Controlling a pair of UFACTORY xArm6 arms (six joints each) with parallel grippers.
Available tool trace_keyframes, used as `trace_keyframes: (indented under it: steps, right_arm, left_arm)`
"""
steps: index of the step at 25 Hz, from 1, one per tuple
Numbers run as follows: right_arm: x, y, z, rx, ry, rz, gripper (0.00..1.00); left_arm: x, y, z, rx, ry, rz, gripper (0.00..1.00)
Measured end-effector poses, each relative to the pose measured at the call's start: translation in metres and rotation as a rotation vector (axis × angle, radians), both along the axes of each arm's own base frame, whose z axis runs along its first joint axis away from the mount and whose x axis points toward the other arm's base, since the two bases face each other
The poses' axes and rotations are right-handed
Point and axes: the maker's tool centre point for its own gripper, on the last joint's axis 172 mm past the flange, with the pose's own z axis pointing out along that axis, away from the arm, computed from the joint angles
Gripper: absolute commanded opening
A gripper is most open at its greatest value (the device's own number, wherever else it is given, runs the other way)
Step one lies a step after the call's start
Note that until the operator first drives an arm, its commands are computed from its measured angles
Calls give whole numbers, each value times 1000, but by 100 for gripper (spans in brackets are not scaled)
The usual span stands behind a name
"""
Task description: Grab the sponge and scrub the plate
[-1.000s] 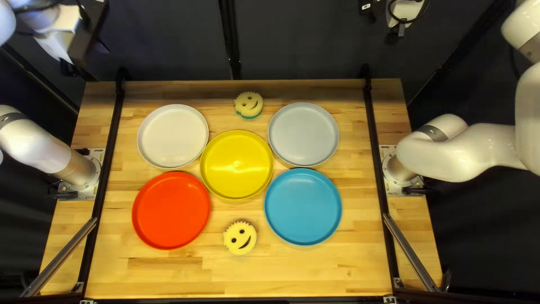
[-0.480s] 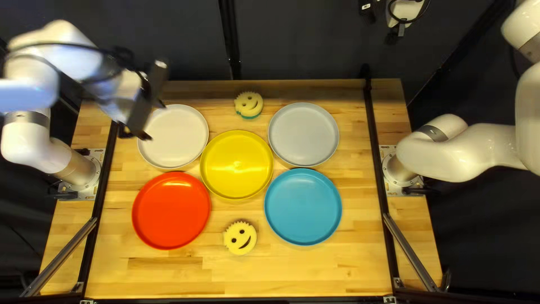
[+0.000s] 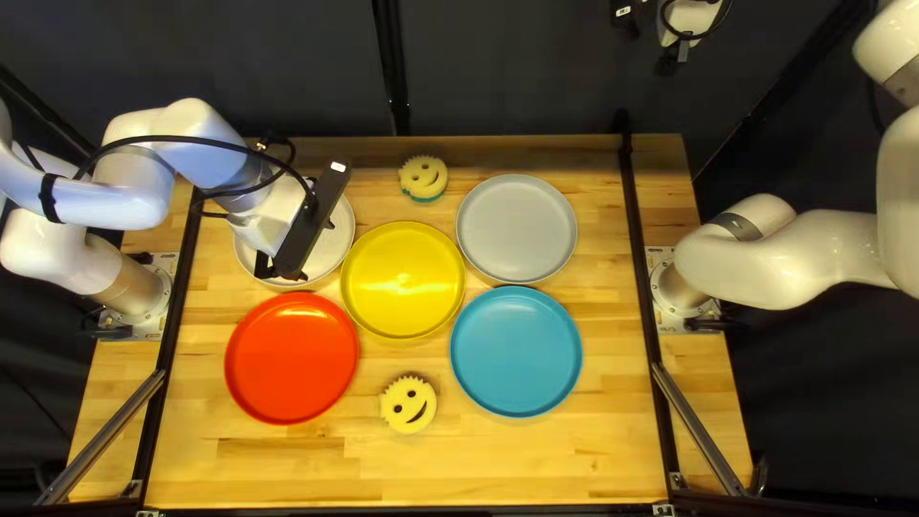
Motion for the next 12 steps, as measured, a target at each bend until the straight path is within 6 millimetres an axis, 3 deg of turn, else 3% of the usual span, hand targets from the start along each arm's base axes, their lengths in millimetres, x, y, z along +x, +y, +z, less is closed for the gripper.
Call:
trace_keyframes:
  steps: [7, 12]
  right_arm:
    - [0, 0, 0, 0, 0, 0, 100]
    - [0, 0, 0, 0, 0, 0, 100]
  left_arm:
    - [43, -63, -2, 96, -22, -60, 100]
    - [61, -96, -24, 151, -30, -82, 100]
